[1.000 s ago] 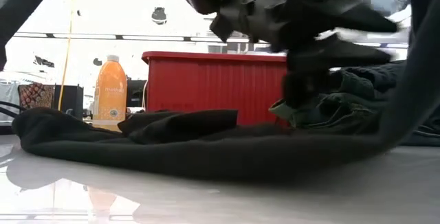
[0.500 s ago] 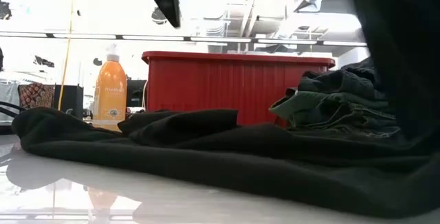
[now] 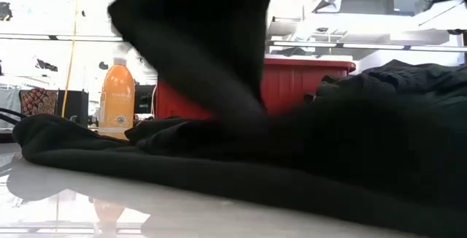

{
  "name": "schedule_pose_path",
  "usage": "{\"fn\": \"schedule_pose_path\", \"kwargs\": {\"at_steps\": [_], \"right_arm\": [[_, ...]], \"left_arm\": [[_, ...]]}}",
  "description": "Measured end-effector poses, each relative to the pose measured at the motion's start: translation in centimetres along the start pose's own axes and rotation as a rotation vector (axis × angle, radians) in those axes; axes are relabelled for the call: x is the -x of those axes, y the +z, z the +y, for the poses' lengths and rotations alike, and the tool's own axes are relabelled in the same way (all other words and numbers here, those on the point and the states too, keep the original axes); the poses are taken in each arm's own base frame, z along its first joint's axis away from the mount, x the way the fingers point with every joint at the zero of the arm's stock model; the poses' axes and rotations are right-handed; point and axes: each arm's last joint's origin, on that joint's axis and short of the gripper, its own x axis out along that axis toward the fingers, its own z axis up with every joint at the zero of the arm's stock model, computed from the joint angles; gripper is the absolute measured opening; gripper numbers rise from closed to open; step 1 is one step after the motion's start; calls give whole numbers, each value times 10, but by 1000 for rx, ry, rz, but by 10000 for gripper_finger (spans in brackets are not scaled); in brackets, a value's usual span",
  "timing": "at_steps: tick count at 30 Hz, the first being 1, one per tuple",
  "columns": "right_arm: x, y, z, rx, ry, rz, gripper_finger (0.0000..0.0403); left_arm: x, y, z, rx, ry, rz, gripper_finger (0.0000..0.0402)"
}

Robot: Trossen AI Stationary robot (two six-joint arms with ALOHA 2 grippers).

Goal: Fold Laundry from Bin
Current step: Fold the black shirt

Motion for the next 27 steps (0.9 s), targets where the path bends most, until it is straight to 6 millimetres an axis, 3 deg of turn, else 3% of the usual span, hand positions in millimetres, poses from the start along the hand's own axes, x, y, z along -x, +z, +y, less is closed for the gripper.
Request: {"fn": "schedule_pose_path", "kwargs": {"at_steps": [6,9,12,17,22,24,27], "right_arm": [[-56,-3,-45,-189,81,67,36],[-71,0,-55,-212,204,67,70],[-71,4,-60,-233,257,46,112],[-39,18,-65,-232,276,4,175],[10,25,-71,-264,231,26,197],[26,15,-58,-248,194,110,195],[44,-12,-14,-137,87,249,189]], "left_arm": [[16,-13,14,41,14,-11,91],[17,-15,16,34,20,-1,91],[16,-15,16,5,47,3,91],[12,-13,14,-52,79,15,91],[8,-11,11,-70,41,36,91],[5,-10,4,-78,-78,71,91],[-2,-11,-16,-136,-321,85,91]]}}
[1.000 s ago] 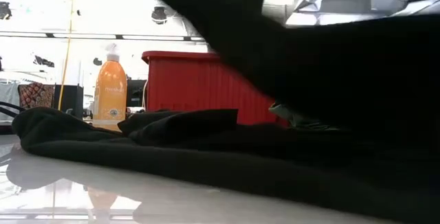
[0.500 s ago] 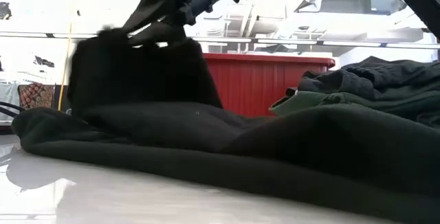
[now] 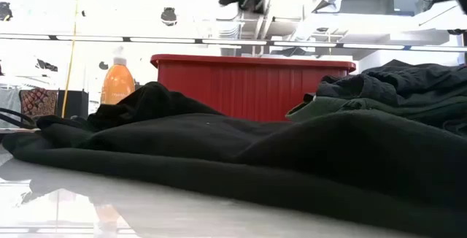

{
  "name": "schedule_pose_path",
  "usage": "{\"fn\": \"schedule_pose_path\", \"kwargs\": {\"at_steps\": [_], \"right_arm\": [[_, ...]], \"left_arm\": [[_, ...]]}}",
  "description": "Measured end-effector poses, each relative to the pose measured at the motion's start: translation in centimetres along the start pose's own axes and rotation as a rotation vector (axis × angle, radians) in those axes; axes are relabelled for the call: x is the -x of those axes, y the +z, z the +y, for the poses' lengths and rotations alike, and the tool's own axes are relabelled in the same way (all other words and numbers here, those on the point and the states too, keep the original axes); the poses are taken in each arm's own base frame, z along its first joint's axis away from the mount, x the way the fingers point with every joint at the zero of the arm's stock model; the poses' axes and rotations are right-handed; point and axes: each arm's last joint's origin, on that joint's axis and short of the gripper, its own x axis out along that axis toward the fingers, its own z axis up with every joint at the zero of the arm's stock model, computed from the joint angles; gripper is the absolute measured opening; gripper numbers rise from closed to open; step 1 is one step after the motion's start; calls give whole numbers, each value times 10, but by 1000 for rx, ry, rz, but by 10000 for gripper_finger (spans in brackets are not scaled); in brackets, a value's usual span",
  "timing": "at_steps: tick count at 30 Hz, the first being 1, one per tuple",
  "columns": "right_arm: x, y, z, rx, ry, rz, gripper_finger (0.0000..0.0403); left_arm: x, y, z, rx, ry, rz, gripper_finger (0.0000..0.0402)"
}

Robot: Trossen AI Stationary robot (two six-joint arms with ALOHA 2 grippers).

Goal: Fold Laundry from Bin
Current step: Fold the black shirt

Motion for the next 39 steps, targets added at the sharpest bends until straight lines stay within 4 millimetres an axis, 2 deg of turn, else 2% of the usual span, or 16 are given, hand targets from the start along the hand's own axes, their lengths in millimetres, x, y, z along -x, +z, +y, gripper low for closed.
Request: {"fn": "schedule_pose_path", "kwargs": {"at_steps": [3,4,7,9,12,15,19,25,29,39], "right_arm": [[-7,-40,40,70,-111,90,183],[-12,-53,51,71,-101,118,182],[-26,-83,68,6,-123,114,174],[-36,-106,71,-56,-148,119,167],[-54,-137,71,-119,-136,73,154],[-69,-163,67,-150,-119,-25,136],[-89,-182,54,-193,-136,-142,106],[-102,-190,43,-201,-137,-170,68],[-103,-187,38,-195,-165,-187,63],[-108,-186,30,-183,-185,-182,63]], "left_arm": [[-33,-2,-21,-86,-134,-57,91],[-47,-6,-28,-117,-173,-75,91],[-91,-17,-47,-206,-285,-138,91],[-123,-28,-57,-264,-336,-187,91],[-159,-38,-66,-266,-389,-287,91],[-184,-42,-76,-231,-481,-337,91],[-213,-52,-89,-218,-505,-223,91],[-238,-64,-101,-233,-372,-119,91],[-239,-66,-103,-250,-271,-125,94],[-236,-71,-103,-231,-277,-69,94]]}}
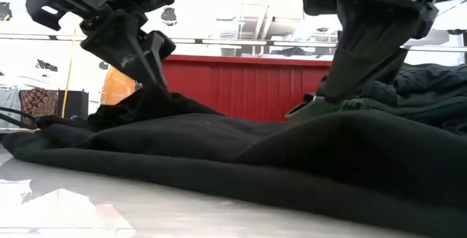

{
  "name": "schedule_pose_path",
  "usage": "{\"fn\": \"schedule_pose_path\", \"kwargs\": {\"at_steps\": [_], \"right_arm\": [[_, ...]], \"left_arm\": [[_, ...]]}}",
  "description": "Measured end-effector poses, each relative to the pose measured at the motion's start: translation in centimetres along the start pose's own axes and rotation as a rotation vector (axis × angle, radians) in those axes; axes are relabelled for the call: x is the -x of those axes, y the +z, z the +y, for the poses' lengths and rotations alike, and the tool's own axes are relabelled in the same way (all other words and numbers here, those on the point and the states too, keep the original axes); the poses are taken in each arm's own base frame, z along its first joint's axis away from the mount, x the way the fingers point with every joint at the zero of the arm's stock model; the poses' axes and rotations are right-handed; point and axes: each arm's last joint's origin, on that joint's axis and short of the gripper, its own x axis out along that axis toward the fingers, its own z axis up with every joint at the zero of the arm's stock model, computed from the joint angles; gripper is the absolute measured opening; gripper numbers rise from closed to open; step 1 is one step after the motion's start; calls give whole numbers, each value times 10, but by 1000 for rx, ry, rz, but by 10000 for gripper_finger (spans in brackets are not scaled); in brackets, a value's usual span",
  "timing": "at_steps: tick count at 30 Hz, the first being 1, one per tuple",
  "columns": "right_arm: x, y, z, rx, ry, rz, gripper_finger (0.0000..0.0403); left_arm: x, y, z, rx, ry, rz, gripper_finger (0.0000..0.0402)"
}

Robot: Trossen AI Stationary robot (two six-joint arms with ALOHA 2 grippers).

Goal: Fold Laundry from Bin
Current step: Fold the black shirt

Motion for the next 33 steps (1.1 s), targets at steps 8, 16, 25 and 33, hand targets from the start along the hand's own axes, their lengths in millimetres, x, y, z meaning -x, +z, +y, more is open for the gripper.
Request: {"fn": "schedule_pose_path", "kwargs": {"at_steps": [8,16,25,33], "right_arm": [[-5,-1,-12,-46,-39,15,63],[-8,8,-21,-79,-59,17,63],[-7,4,-27,-77,-122,63,63],[-7,4,-29,-74,-135,69,52]], "left_arm": [[0,-2,-1,17,-28,22,69],[5,3,-1,53,-32,-26,3],[59,2,30,75,168,-51,0],[59,-25,67,91,316,85,0]]}}
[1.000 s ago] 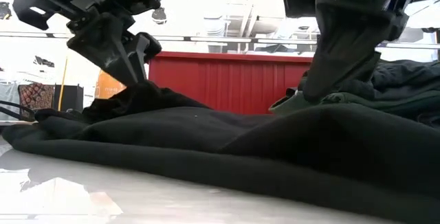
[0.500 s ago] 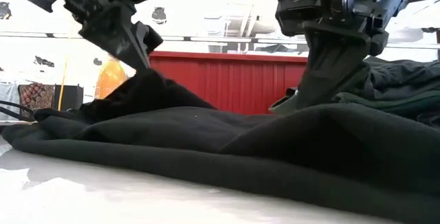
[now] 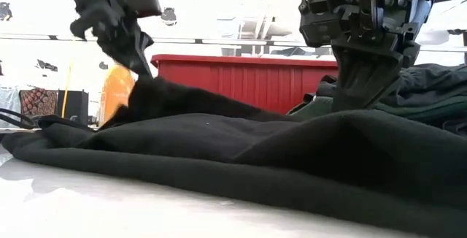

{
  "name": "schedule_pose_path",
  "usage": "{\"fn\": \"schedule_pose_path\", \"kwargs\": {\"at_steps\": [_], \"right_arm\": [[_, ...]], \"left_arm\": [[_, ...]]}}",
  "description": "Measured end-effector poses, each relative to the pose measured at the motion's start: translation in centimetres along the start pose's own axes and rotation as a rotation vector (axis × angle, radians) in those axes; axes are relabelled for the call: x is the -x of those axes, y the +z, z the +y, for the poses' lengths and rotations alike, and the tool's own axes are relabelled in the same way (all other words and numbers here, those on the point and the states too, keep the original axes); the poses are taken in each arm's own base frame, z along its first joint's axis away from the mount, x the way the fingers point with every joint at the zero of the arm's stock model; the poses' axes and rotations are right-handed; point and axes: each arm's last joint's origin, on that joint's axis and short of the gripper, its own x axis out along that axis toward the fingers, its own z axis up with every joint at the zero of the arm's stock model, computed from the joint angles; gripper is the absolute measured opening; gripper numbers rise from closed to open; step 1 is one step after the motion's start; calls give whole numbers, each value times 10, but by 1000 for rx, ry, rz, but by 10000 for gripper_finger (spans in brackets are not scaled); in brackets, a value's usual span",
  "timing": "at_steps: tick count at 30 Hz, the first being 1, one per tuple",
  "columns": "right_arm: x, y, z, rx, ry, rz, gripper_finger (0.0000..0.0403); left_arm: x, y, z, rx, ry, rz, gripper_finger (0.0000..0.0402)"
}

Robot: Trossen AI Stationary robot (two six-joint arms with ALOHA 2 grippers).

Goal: Fold Laundry from Bin
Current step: Fold the black shirt

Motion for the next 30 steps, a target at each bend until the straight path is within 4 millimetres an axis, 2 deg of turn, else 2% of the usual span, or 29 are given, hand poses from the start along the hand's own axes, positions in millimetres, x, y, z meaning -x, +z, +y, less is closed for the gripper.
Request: {"fn": "schedule_pose_path", "kwargs": {"at_steps": [5,9,14,17,20,22,23,26,30], "right_arm": [[0,1,-2,0,-13,5,26],[0,0,-4,5,-29,15,12],[0,0,-5,7,-33,29,20],[0,0,-4,6,-31,29,19],[-1,1,-5,1,-33,27,18],[-1,3,-7,-5,-35,25,18],[-1,4,-7,-8,-36,24,18],[-2,7,-8,-18,-33,16,18],[-2,8,-5,-29,-6,-8,18]], "left_arm": [[-20,-14,18,37,63,24,0],[-29,-13,34,97,158,-8,0],[-30,-13,56,168,352,-22,0],[-27,-14,60,254,317,-40,0],[-22,-3,50,342,-27,-170,0],[-18,9,36,302,-264,-271,0],[-18,14,28,278,-308,-308,0],[-24,19,6,208,-218,-324,0],[-51,11,-11,152,-106,-219,0]]}}
